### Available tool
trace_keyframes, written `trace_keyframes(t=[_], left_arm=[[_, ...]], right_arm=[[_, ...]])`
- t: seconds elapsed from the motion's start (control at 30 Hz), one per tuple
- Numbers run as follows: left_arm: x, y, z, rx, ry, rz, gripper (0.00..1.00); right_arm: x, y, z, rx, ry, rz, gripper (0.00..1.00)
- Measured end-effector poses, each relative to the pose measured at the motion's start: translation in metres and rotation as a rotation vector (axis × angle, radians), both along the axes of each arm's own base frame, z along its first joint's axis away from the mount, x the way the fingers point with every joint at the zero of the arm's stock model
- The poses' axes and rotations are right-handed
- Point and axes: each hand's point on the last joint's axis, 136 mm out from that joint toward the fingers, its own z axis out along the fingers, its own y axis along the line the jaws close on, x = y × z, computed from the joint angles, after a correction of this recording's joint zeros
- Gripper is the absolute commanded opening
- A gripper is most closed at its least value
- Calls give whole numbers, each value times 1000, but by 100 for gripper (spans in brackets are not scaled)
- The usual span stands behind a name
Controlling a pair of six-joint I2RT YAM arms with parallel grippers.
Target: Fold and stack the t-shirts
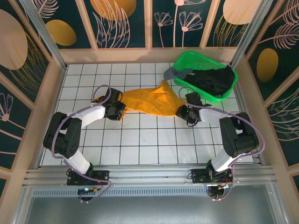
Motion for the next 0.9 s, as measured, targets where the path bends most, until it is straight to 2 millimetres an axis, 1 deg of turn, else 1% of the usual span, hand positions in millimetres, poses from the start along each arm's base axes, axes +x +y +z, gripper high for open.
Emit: trace_keyframes(t=[0.13,0.2,0.23,0.3,0.4,0.47,0.53,0.57,0.63,0.73,0.8,0.9], left_arm=[[8,-3,-9,3,22,14,19],[9,0,-16,23,34,18,9],[10,1,-19,33,40,17,1],[13,5,-24,58,45,6,0],[17,10,-22,86,33,3,0],[22,13,-17,106,13,-3,0],[26,16,-4,127,-22,-11,0],[28,17,7,135,-49,-18,0],[35,19,37,145,-126,-28,0],[50,23,95,150,-271,-28,0],[58,32,139,157,-380,-10,0],[60,54,190,181,-501,31,0]], right_arm=[[4,2,-1,7,-4,-3,39],[4,2,-3,7,3,-2,30],[3,3,-4,8,6,0,25],[3,3,-4,9,9,0,13],[6,4,-1,13,1,-3,1],[10,5,6,19,-18,-7,0],[18,6,22,24,-56,-10,0],[24,7,35,31,-86,-11,0],[36,11,66,51,-161,-11,0],[57,17,126,91,-296,-6,0],[70,22,172,118,-397,0,0],[81,25,232,149,-528,12,0]])
